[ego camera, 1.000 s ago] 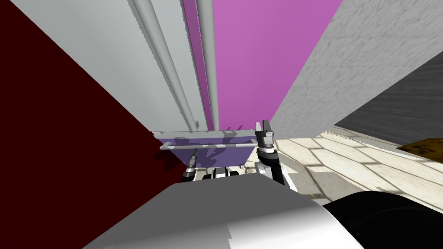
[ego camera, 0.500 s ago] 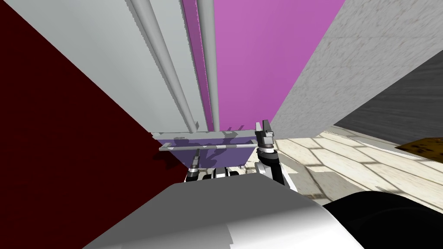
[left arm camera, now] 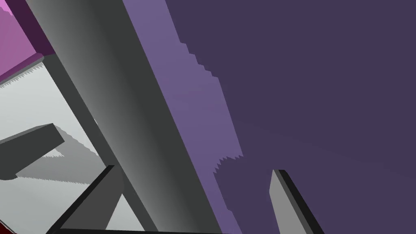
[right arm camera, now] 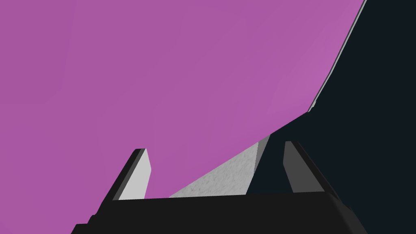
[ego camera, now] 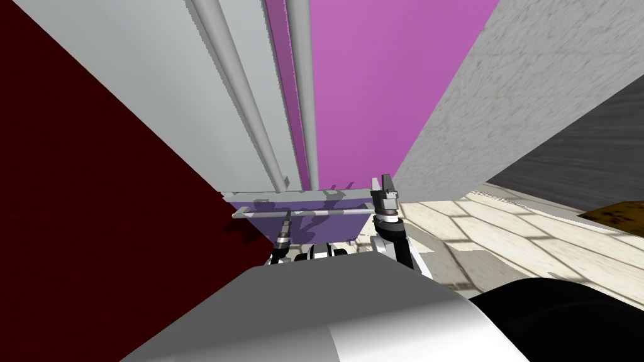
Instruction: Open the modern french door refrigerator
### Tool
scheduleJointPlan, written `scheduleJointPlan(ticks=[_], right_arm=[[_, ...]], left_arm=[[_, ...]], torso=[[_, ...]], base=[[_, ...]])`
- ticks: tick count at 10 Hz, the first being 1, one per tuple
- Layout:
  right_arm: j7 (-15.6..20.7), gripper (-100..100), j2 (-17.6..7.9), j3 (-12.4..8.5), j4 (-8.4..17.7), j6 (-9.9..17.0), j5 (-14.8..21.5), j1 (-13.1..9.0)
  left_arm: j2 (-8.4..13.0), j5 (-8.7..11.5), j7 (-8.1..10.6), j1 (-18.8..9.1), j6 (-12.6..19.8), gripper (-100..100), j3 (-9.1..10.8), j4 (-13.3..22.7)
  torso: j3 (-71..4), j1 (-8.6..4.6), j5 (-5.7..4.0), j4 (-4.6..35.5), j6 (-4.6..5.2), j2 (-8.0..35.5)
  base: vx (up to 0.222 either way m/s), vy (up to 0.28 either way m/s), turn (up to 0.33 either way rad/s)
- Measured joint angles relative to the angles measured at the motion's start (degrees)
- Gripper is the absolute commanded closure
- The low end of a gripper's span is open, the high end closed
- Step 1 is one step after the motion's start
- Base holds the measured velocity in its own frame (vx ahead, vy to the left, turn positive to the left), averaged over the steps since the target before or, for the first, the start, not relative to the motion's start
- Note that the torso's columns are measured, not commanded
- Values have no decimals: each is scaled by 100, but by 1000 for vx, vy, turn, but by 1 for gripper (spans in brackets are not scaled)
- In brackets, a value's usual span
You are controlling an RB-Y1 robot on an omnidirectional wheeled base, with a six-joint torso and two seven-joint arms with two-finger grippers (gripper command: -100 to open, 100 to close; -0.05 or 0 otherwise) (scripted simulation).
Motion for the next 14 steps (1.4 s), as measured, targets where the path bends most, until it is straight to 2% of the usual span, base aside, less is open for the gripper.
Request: scheduleJointPlan(ticks=[1,3,5,8,11,14], right_arm=[[0,0,0,0,0,0,0,0],[0,0,0,0,0,0,0,0],[0,0,0,0,0,0,0,0],[0,0,0,0,0,0,0,0],[0,0,0,0,1,1,0,-2],[0,0,0,0,0,0,0,-2]], left_arm=[[-1,0,0,-9,16,100,1,2],[-24,-3,-23,99,-267,100,-27,29],[-28,-19,-23,333,-416,100,-72,-76],[-51,-15,-48,270,-515,100,-67,3],[-37,-28,-2,140,-239,100,-71,-109],[-6,-34,40,3,4,100,-57,-61]], torso=[[0,2,0,0,-1,0],[-13,25,25,-50,-1,-40],[-25,33,30,-62,-1,-64],[-24,26,24,-51,-1,-58],[1,20,15,-26,-6,-11],[-22,24,14,-37,-11,-46]], base=[[13,7,-17],[10,9,-15],[5,7,-1],[-36,-1,10],[-144,7,23],[-131,-3,16]])
